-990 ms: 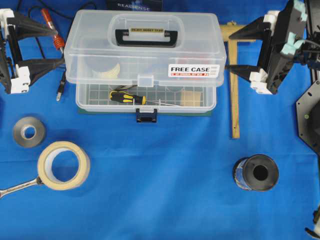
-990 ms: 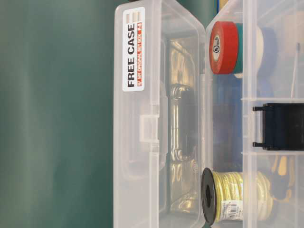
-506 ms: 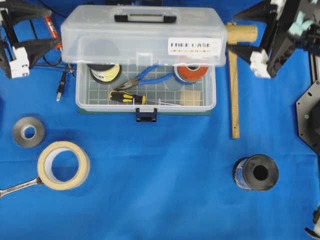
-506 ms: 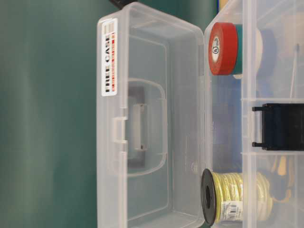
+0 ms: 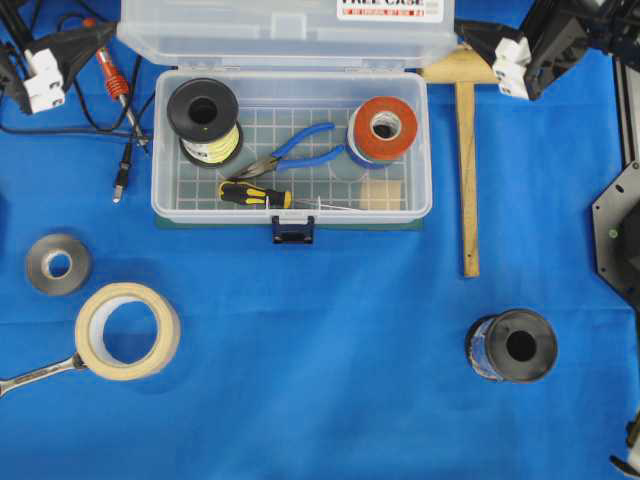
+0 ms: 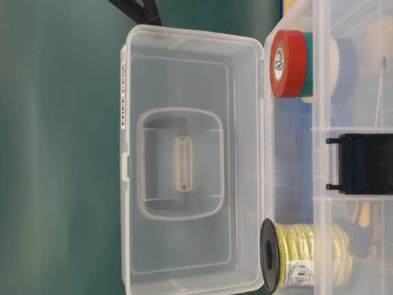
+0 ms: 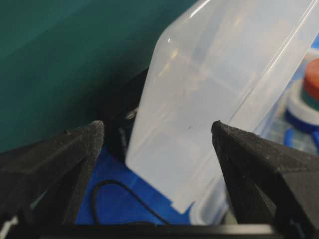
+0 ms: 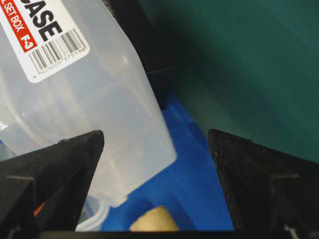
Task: Open the tool box with both arms.
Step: 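Swing the lid back past vertical with both grippers and release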
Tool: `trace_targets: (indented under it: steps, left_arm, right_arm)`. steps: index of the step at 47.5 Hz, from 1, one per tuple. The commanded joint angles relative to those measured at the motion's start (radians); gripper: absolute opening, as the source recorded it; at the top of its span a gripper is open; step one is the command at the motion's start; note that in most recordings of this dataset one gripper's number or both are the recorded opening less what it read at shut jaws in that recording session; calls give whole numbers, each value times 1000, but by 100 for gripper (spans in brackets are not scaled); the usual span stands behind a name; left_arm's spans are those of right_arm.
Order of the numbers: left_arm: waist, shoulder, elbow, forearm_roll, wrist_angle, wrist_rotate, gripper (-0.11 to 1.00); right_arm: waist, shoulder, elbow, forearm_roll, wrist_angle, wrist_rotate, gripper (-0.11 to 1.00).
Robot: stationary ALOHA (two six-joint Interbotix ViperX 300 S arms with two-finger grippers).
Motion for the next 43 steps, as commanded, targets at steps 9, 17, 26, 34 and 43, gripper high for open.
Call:
trace_targets:
  steps: [9, 17, 26, 34, 43]
  left_arm:
    - [64, 112, -67, 0, -52, 3, 87]
    - [106, 178, -103, 0, -58, 5, 86]
    - [135, 227, -133, 0, -60, 25, 86]
    - [152, 264, -155, -2, -60, 32, 86]
    - [163, 308, -175, 0, -60, 34, 87]
  right_arm:
    - [-43, 25, -41, 2, -11, 2, 86]
    - [-71, 61, -60, 2, -11, 2, 86]
    - [-120, 114, -86, 2, -11, 2, 86]
    - [-153, 155, -103, 2, -11, 2, 86]
    - [-164, 178, -114, 2, -12, 2, 86]
